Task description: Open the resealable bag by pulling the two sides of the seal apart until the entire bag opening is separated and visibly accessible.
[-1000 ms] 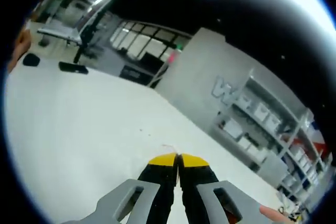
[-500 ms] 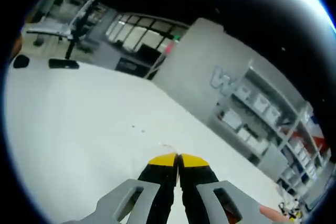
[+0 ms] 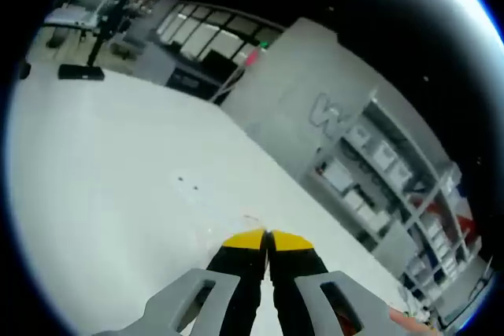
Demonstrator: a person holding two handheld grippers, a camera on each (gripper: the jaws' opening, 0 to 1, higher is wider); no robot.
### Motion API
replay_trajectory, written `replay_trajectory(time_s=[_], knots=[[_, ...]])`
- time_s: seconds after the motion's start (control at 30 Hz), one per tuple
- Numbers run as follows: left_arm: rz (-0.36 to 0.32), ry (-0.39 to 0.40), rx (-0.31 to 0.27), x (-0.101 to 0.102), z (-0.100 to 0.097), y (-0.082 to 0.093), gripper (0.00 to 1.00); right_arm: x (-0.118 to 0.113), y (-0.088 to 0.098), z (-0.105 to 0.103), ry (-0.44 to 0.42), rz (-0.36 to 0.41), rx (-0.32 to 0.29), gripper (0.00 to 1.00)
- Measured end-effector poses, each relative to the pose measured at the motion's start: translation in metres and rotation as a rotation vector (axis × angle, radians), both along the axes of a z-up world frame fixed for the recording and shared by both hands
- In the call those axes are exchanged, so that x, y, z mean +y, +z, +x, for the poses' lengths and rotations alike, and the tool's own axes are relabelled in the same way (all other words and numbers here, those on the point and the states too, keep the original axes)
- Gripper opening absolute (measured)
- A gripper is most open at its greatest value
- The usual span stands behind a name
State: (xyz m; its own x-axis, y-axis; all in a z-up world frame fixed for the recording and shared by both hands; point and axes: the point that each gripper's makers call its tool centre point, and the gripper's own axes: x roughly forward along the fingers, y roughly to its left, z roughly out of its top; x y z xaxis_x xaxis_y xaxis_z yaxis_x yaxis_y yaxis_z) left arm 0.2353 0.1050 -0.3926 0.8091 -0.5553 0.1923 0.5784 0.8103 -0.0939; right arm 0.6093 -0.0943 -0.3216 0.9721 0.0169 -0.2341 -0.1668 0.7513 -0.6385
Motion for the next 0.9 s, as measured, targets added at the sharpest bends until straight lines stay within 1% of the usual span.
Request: replay_trajectory(time_s=[0.07,0.23,0.37,0.43,0.53,0.63,0.67,0.73,0.77,0.8,0.83,0.9], knots=[[0.003,0.002,0.003,0.001,0.001,-0.001,0.96,0.0,-0.001,0.004,-0.002,-0.008,-0.004,0.0],[0.001,0.003,0.005,0.0,0.001,-0.001,0.96,0.001,-0.012,0.01,-0.019,0.003,0.008,0.0],[0.009,-0.003,0.007,-0.001,-0.001,0.0,0.96,0.013,-0.014,0.016,-0.006,0.047,0.013,0.0],[0.008,0.001,0.001,0.0,-0.001,0.002,0.96,0.021,-0.018,0.016,0.006,0.07,0.029,0.0],[-0.002,0.002,0.0,0.001,-0.001,0.003,0.96,0.028,-0.028,0.014,0.014,0.064,0.064,0.0],[0.0,0.004,0.003,0.001,-0.002,0.001,0.96,0.032,-0.038,0.009,0.019,0.085,0.104,0.0],[0.001,0.003,0.006,0.0,-0.002,0.001,0.96,0.036,-0.044,0.007,0.028,0.108,0.127,0.0],[-0.001,0.002,0.008,0.0,-0.002,0.0,0.96,0.047,-0.053,0.001,0.062,0.184,0.164,0.0],[-0.002,0.002,0.008,0.0,-0.002,0.0,0.96,0.053,-0.06,-0.003,0.08,0.221,0.203,0.0],[-0.002,0.002,0.006,-0.001,-0.003,0.001,0.96,0.057,-0.064,-0.006,0.087,0.262,0.227,0.0],[-0.001,0.003,0.005,-0.001,-0.003,0.001,0.96,0.062,-0.066,-0.008,0.102,0.293,0.233,0.0],[0.002,0.001,0.002,-0.003,-0.004,0.003,0.96,0.068,-0.073,-0.014,0.119,0.343,0.29,0.0]])
